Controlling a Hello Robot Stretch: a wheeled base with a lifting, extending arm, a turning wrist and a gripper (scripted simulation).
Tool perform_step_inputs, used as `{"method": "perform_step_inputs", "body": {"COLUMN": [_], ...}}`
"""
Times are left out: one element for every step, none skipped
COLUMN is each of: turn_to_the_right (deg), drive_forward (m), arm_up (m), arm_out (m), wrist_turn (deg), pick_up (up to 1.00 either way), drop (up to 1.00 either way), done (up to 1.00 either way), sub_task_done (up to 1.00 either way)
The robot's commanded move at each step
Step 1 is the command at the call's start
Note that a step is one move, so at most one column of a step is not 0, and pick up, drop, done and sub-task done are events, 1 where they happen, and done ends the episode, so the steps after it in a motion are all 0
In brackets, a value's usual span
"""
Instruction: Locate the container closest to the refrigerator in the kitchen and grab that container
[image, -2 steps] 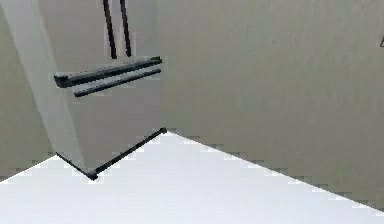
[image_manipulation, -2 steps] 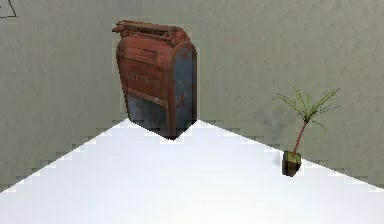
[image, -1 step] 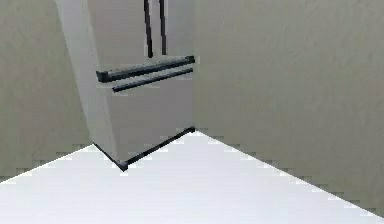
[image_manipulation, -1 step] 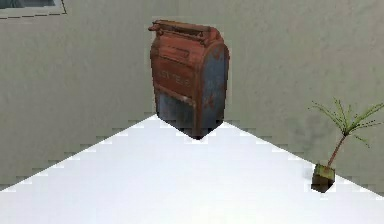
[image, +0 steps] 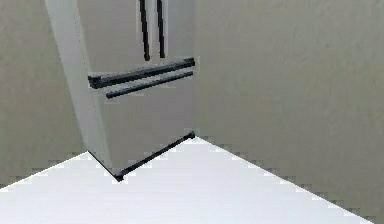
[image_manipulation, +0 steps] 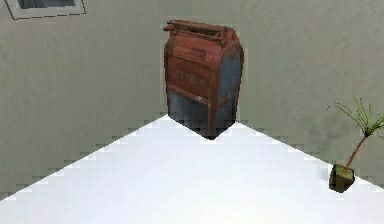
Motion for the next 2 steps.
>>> {"method": "perform_step_inputs", "body": {"turn_to_the_right": [-45.0, -6.0], "drive_forward": [0.0, 0.0], "arm_up": [0.0, 0.0], "arm_out": [0.0, 0.0], "wrist_turn": [0.0, 0.0], "pick_up": [0.0, 0.0], "drop": [0.0, 0.0], "done": [0.0, 0.0], "sub_task_done": [0.0, 0.0]}}
